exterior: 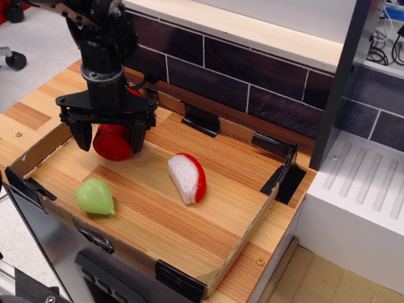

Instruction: Upright basil bottle

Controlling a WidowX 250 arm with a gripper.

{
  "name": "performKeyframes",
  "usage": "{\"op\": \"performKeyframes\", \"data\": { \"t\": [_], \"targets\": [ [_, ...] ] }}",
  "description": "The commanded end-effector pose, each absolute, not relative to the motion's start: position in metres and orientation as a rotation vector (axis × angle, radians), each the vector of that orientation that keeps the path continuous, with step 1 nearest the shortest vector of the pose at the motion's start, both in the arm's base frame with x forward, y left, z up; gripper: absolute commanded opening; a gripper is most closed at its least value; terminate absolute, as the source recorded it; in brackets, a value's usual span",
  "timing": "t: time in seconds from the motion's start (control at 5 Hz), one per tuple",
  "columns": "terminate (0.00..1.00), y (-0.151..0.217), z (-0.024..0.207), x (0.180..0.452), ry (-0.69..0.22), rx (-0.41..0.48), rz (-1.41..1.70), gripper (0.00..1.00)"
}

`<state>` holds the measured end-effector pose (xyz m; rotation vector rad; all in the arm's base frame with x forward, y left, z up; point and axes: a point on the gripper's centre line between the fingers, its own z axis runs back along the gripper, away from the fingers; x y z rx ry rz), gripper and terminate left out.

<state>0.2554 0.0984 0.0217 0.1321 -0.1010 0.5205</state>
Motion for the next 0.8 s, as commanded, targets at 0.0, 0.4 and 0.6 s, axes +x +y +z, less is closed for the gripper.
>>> {"op": "performKeyframes", "data": {
  "t": [0.0,0.4,0.6],
  "targets": [
    [0.0,0.102,0.024,0.26,-0.139,0.145,0.53,1.0],
    [0.0,0.106,0.044,0.261,-0.208,0.141,0.561,0.0],
    [0.0,0.108,0.072,0.26,-0.189,0.129,0.596,0.0]
  ]
}}
